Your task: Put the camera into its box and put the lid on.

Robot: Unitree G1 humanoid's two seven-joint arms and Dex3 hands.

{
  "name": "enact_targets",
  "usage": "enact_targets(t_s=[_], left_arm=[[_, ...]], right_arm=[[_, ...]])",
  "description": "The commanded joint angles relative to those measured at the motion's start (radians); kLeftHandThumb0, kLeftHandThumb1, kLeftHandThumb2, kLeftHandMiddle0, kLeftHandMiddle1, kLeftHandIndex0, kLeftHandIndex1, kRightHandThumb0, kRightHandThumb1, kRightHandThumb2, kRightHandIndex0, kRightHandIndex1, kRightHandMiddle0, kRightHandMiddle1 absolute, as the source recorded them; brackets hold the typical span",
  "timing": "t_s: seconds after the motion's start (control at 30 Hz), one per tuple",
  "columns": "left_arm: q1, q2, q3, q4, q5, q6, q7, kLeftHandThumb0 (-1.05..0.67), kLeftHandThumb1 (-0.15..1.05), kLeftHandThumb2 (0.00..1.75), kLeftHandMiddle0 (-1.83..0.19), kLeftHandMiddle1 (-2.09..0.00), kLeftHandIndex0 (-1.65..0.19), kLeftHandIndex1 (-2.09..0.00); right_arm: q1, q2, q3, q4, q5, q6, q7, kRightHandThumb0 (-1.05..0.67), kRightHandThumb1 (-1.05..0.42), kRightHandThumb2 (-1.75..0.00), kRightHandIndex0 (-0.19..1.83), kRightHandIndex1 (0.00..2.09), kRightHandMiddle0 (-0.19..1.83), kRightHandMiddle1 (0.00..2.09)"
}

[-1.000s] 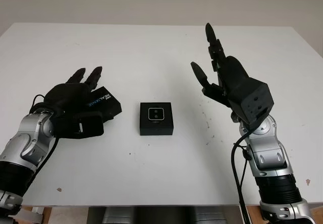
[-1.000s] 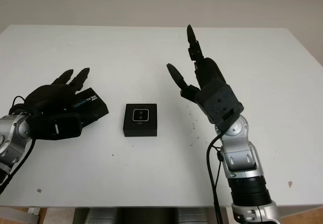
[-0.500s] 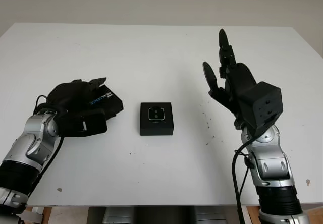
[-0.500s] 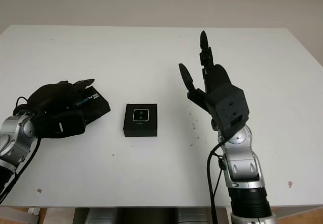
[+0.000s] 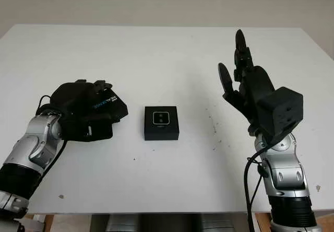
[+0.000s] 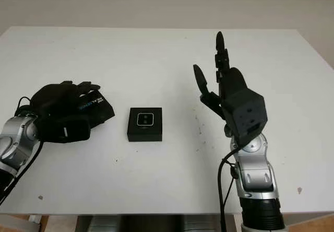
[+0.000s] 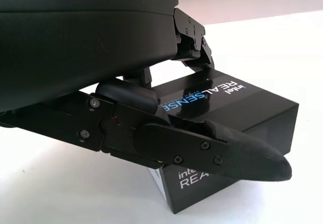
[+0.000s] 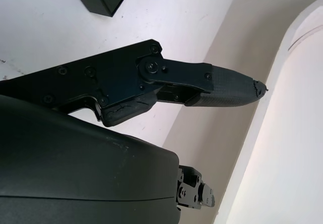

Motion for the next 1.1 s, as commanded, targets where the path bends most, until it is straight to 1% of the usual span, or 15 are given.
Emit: enact_targets(t_s=[0.0, 0.07, 0.1, 0.13, 0.2, 0.3, 0.37, 0.53, 0.63, 0.67, 0.73, 0.83, 0.9, 1.0, 1.07], left_arm=[[0.040, -0.008, -0.040, 0.008, 0.027, 0.019, -0.018, -0.16, 0.89, 0.06, -0.19, -1.70, -0.30, -1.33], [0.041, -0.010, -0.042, 0.000, 0.037, 0.033, -0.020, -0.15, 0.90, 0.06, -0.18, -1.74, -0.27, -1.40], [0.042, -0.011, -0.042, -0.006, 0.039, 0.039, -0.021, -0.15, 0.91, 0.06, -0.14, -1.82, -0.22, -1.47], [0.044, -0.014, -0.040, -0.013, 0.039, 0.046, -0.021, -0.15, 0.92, 0.06, -0.07, -1.95, -0.10, -1.66], [0.046, -0.019, -0.035, -0.020, 0.037, 0.048, -0.008, -0.14, 0.92, 0.05, -0.03, -2.05, 0.00, -1.83], [0.048, -0.023, -0.026, -0.029, 0.028, 0.050, 0.004, -0.13, 0.92, 0.05, -0.06, -2.06, -0.04, -1.81], [0.051, -0.024, -0.019, -0.035, 0.022, 0.046, 0.021, -0.14, 0.93, 0.06, -0.03, -2.09, -0.02, -1.86], [0.061, -0.024, -0.005, -0.031, 0.003, -0.005, 0.107, -0.18, 0.95, 0.06, -0.09, -2.09, 0.01, -1.88], [0.064, -0.027, 0.007, -0.015, -0.017, -0.050, 0.168, -0.20, 0.98, 0.06, -0.19, -2.09, -0.01, -1.98], [0.064, -0.029, 0.012, -0.008, -0.023, -0.064, 0.192, -0.21, 0.99, 0.06, -0.26, -2.09, -0.04, -2.05], [0.062, -0.034, 0.022, 0.007, -0.042, -0.088, 0.223, -0.22, 1.02, 0.06, -0.34, -2.09, -0.10, -2.08], [0.057, -0.038, 0.036, 0.004, -0.079, -0.076, 0.189, -0.20, 1.02, 0.06, -0.36, -2.09, -0.13, -2.09], [0.053, -0.033, 0.040, -0.007, -0.090, -0.070, 0.163, -0.19, 1.01, 0.05, -0.35, -2.09, -0.10, -2.09], [0.052, -0.030, 0.047, -0.017, -0.096, -0.072, 0.152, -0.18, 1.00, 0.05, -0.38, -2.09, -0.15, -2.09], [0.051, -0.027, 0.053, -0.027, -0.102, -0.081, 0.151, -0.19, 1.02, 0.07, -0.41, -2.09, -0.18, -2.09]], right_arm=[[0.003, 0.004, -0.009, -0.012, 0.017, -0.018, 0.004, -0.80, -1.05, -0.54, -0.19, 0.00, -0.19, 0.00], [0.003, 0.004, -0.008, -0.010, 0.021, -0.021, 0.006, -0.79, -1.05, -0.54, -0.19, 0.00, -0.19, 0.00], [0.004, 0.004, -0.007, -0.009, 0.022, -0.020, 0.005, -0.80, -1.05, -0.54, -0.19, 0.00, -0.19, 0.00], [0.005, 0.005, -0.007, -0.012, 0.024, -0.015, 0.003, -0.80, -1.05, -0.53, -0.19, 0.00, -0.19, 0.00], [0.009, 0.005, -0.008, -0.012, 0.035, -0.018, 0.010, -0.82, -1.05, -0.53, -0.19, 0.00, -0.19, 0.00], [0.014, 0.004, -0.011, -0.008, 0.054, -0.031, 0.022, -0.82, -1.05, -0.52, -0.19, 0.00, -0.19, 0.00], [0.017, 0.006, -0.014, -0.007, 0.068, -0.036, 0.028, -0.81, -1.05, -0.51, -0.19, 0.00, -0.19, 0.00], [0.022, 0.006, -0.013, -0.009, 0.085, -0.033, 0.034, -0.81, -1.05, -0.51, -0.19, 0.00, -0.19, 0.00], [0.023, 0.003, -0.011, -0.008, 0.081, -0.033, 0.032, -0.80, -1.05, -0.51, -0.19, 0.00, -0.19, 0.00], [0.023, 0.004, -0.010, -0.008, 0.079, -0.032, 0.029, -0.81, -1.05, -0.51, -0.19, 0.00, -0.19, 0.00], [0.025, 0.006, -0.011, -0.012, 0.079, -0.021, 0.025, -0.81, -1.05, -0.50, -0.19, 0.00, -0.19, 0.00], [0.027, 0.005, -0.008, -0.016, 0.073, -0.016, 0.020, -0.80, -1.05, -0.50, -0.19, 0.00, -0.19, 0.00], [0.028, 0.001, -0.006, -0.015, 0.067, -0.019, 0.019, -0.79, -1.05, -0.50, -0.19, 0.00, -0.19, 0.00], [0.029, 0.000, -0.006, -0.014, 0.067, -0.022, 0.022, -0.78, -1.05, -0.51, -0.19, 0.00, -0.19, 0.00], [0.030, 0.000, -0.006, -0.010, 0.067, -0.027, 0.023, -0.79, -1.05, -0.51, -0.19, 0.00, -0.19, 0.00]])
